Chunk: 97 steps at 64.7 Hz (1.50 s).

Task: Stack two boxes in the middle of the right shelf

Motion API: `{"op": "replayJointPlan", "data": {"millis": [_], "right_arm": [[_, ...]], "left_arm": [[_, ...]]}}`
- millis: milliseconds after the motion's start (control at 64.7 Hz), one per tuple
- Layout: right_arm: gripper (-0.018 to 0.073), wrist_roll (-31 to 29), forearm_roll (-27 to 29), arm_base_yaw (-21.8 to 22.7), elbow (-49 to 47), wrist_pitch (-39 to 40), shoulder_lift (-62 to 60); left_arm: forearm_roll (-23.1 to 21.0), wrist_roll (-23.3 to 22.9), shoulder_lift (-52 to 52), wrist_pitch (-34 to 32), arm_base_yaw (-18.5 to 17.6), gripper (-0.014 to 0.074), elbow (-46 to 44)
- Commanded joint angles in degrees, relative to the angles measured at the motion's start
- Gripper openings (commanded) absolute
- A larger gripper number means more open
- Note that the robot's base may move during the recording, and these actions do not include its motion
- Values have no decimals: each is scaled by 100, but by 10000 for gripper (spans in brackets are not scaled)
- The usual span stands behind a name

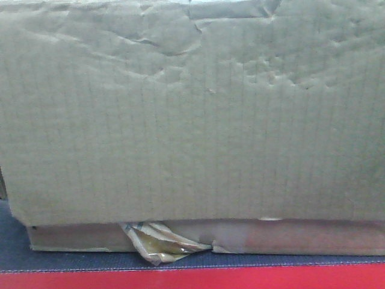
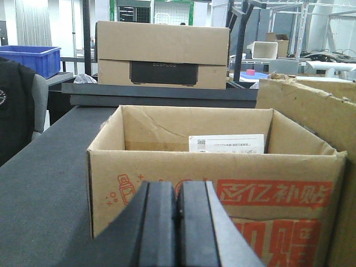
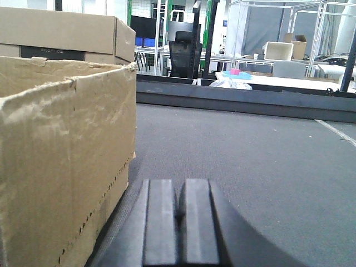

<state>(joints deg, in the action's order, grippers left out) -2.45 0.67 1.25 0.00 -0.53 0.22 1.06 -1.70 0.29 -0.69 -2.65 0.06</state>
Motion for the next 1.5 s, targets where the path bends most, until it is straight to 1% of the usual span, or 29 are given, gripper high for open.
{"op": "replayJointPlan", "data": {"millis": [0,386,417,479,525,587,633,726,819,1019,1158,1267,1359,1436,1483], "right_arm": [[-160,7,-3,3,0,100,-22],[-160,7,-3,3,0,100,-22],[-160,7,-3,3,0,100,-22],[-160,7,-3,3,0,100,-22],[-160,7,-3,3,0,100,-22],[-160,7,-3,3,0,100,-22],[-160,7,-3,3,0,100,-22],[-160,7,-3,3,0,100,-22],[-160,7,-3,3,0,100,-22],[-160,7,-3,3,0,100,-22],[-160,7,-3,3,0,100,-22],[-160,7,-3,3,0,100,-22],[-160,7,-3,3,0,100,-22],[-160,7,-3,3,0,100,-22],[-160,7,-3,3,0,100,-22]], "left_arm": [[-33,-2,-29,-129,22,-111,-6],[-35,-2,-29,-183,22,-111,-6],[-106,-2,-29,-183,22,-111,-6],[-106,-2,-29,-110,22,-111,-33],[-106,-2,-29,69,22,-111,-173],[-106,-2,-29,521,22,-111,-505],[-106,-2,-29,1161,22,-111,-897],[-106,-2,125,2027,22,-111,-1684],[-106,-2,548,2711,22,-111,-2338],[-106,-2,2082,3903,22,-111,-3664],[-106,-2,3113,4390,22,-111,-4280],[-106,-2,3632,4290,22,-111,-4498],[-340,-2,3879,4262,22,-111,-4511],[-400,-2,4049,4076,22,-111,-4535],[-445,-2,4182,4089,22,-111,-4612]]}}
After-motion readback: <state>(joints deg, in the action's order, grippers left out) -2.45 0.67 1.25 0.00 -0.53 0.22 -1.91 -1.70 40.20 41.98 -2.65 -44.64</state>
